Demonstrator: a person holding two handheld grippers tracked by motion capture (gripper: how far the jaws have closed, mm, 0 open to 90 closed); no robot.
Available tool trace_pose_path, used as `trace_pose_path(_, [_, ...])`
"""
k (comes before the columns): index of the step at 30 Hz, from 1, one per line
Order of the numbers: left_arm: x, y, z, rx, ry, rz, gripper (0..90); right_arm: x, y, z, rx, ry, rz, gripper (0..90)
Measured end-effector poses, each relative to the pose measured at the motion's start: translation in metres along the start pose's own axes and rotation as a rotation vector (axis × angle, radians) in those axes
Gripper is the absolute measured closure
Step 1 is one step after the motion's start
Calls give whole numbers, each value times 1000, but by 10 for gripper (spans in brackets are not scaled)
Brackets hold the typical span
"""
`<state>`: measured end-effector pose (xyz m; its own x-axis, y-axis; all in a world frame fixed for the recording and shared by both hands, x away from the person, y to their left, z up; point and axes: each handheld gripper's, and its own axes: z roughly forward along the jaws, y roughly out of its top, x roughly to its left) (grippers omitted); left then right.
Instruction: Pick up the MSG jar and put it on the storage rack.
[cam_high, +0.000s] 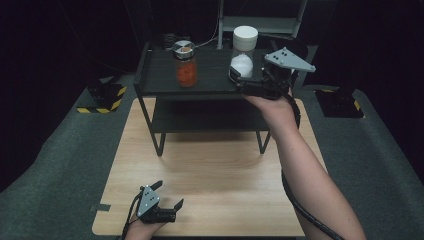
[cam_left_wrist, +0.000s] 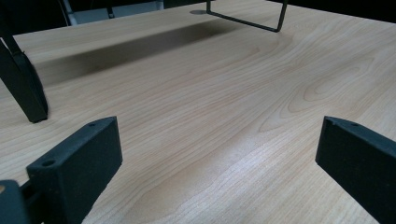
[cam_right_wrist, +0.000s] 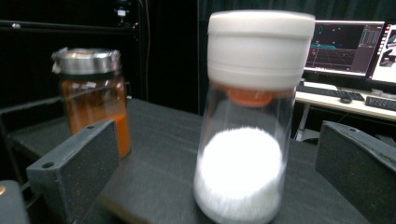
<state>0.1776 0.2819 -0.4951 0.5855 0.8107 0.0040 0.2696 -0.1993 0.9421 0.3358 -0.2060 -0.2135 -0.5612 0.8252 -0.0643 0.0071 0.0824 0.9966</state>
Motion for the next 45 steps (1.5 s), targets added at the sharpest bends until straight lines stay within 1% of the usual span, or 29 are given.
trace_pose_path(3, [1, 1, 0, 3, -2, 7, 7, 1, -7, -7, 8, 7, -6, 0])
trace_pose_path(6, [1, 0, 1, -2, 1, 0, 7, 2, -15, -13, 15, 10, -14, 0])
trace_pose_path(9, [1, 0, 0, -4, -1, 8, 7, 2, -22, -19, 27, 4, -28, 0])
trace_pose_path(15, [1, 0, 1, -3, -3, 11, 7, 3, -37, -30, 31, 8, -34, 0])
trace_pose_path(19, [2, 0, 2, -5, -4, 10, 7, 3, -48, -36, 44, 15, -38, 0])
trace_pose_path(29, [3, -1, 2, -13, -12, 6, 6, 4, -83, -51, 82, 39, -28, 0])
trace_pose_path(33, [4, -1, 2, -16, -11, 10, 6, 6, -96, -59, 94, 47, -43, 0])
trace_pose_path(41, [4, -2, 3, -22, -14, 2, 6, 5, -126, -75, 111, 76, -24, 0])
trace_pose_path(44, [6, -4, 2, -28, -19, 1, 6, 5, -140, -81, 120, 85, -6, 0])
trace_pose_path(45, [6, -4, 2, -29, -20, -1, 5, 5, -147, -84, 127, 92, -1, 0])
